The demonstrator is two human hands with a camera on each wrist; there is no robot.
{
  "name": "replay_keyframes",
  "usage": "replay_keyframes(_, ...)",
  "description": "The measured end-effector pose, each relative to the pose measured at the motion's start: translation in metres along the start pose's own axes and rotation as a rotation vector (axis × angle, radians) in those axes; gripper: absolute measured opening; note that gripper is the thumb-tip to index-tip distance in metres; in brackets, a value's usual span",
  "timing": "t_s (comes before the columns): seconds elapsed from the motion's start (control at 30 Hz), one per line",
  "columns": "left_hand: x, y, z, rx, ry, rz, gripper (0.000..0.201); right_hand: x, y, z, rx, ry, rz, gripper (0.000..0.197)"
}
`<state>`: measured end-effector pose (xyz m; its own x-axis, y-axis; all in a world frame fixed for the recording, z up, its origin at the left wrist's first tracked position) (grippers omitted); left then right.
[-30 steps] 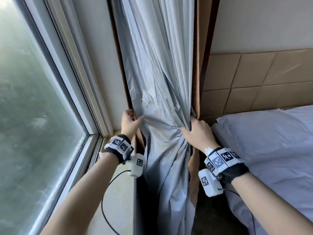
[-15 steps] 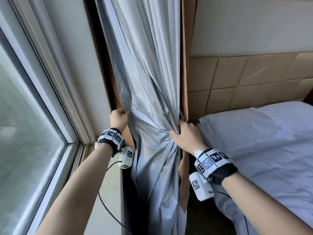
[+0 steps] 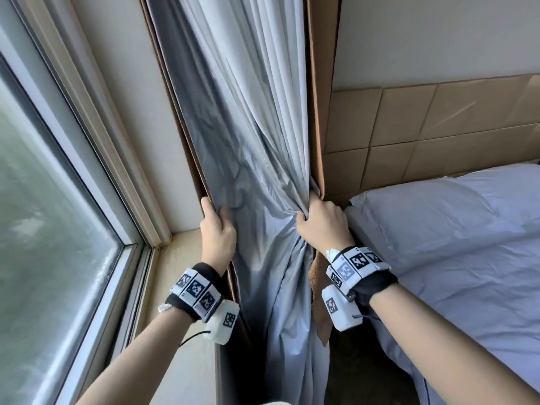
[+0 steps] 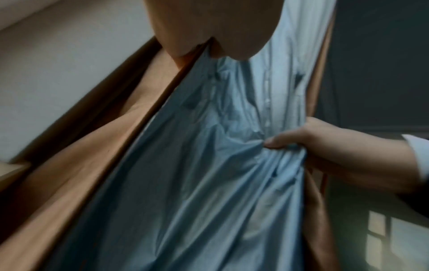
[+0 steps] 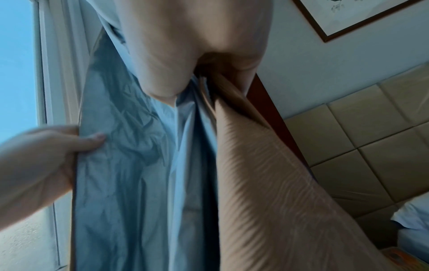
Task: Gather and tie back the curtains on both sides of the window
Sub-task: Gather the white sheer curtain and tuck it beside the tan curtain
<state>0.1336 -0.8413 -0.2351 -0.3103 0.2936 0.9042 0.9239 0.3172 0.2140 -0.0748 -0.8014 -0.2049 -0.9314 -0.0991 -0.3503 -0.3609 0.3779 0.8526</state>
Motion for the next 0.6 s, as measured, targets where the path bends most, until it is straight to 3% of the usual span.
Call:
replay_keyframes(0.07, 0.010, -0.009, 0.007, -0.112, -0.049, -0.024, 0.013, -0.006, -0.003, -0.002, 0.017, 0.004, 0.015, 0.027)
replay_keyframes(0.2, 0.026, -0.029, 0.015, -0.258, -0.117, -0.137, 0.037, -0.023, -0.017, -0.001, 0.037, 0.046, 0.046, 0.033)
replay_keyframes(0.43, 0.051, -0.044, 0.019, -0.381, -0.029, -0.035, 0.031, -0.033, -0.020, -0.004, 0.072, 0.091, 0.033, 0.026)
replay_keyframes(0.5, 0.054, -0.047, 0.021, -0.394, -0.011, -0.088, 0.047, -0.032, -0.021, -0.005, 0.044, 0.114, 0.014, 0.019)
replay_keyframes(0.6, 0.054, -0.049, 0.018, -0.292, -0.024, -0.177, 0.059, -0.033, -0.025, -0.002, -0.014, 0.137, 0.000, 0.009)
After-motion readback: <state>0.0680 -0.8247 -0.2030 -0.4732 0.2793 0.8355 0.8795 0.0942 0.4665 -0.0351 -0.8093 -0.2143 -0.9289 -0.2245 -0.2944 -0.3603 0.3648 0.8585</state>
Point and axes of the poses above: each hand's wrist, its own z-axis away from the middle knuckle, its own y-axis out of the back of the hand, x = y × z, the point moved 4 cm from there along -z, towards the middle knuckle, and after that the axes turned 8 degrees about y, right-handed, at the moved point
